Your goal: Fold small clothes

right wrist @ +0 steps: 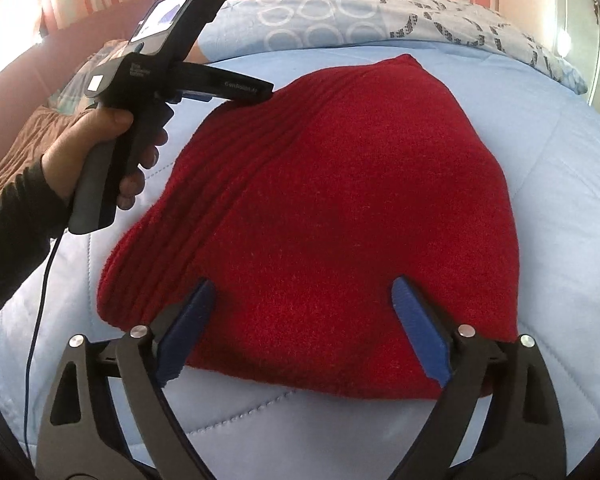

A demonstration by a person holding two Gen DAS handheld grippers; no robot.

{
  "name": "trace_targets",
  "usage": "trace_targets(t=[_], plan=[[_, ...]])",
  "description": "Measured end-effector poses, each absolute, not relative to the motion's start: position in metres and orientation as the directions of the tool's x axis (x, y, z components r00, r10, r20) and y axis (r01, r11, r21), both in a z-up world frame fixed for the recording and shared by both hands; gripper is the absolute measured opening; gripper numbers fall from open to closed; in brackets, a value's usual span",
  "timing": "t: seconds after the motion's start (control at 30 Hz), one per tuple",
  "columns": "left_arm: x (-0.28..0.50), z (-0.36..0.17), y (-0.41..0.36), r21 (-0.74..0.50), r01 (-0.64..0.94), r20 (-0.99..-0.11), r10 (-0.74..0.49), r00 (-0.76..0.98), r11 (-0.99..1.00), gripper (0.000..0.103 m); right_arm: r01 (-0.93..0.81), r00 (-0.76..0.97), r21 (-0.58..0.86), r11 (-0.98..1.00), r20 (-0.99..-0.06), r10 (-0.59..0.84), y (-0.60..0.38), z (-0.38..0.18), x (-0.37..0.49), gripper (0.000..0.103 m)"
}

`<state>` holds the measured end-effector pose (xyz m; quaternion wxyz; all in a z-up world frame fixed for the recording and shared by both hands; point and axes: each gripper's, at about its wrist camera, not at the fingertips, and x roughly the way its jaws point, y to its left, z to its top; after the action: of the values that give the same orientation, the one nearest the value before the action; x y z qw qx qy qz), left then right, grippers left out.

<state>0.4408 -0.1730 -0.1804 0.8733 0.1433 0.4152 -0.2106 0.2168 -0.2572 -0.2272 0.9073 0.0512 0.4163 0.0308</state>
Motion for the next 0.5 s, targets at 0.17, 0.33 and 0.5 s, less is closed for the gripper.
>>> trace_targets(t=[0.17,0.33,0.5], plan=[[0.424,-0.159,-0.16,0.046,0.448,-0.767,-0.256,0.588,0.893,0.09,-0.017,0.67,0.169,0.985,-0.729,0.137,-0.263,-0.216,0.216,0.093],[0.368,-0.107,-0.132,0.05,0.407,-0.738,-0.241,0.631,0.912,0.09,-0.031,0.717,0.212,0.977,-0.676,0.17,-0.269,-0.17,0.187,0.093],[0.27,-0.054,-0.086,0.022,0.344,-0.699,-0.231,0.677,0.939,0.094,-0.044,0.744,0.227,0.973,-0.643,0.184,-0.265,-0.126,0.134,0.098]])
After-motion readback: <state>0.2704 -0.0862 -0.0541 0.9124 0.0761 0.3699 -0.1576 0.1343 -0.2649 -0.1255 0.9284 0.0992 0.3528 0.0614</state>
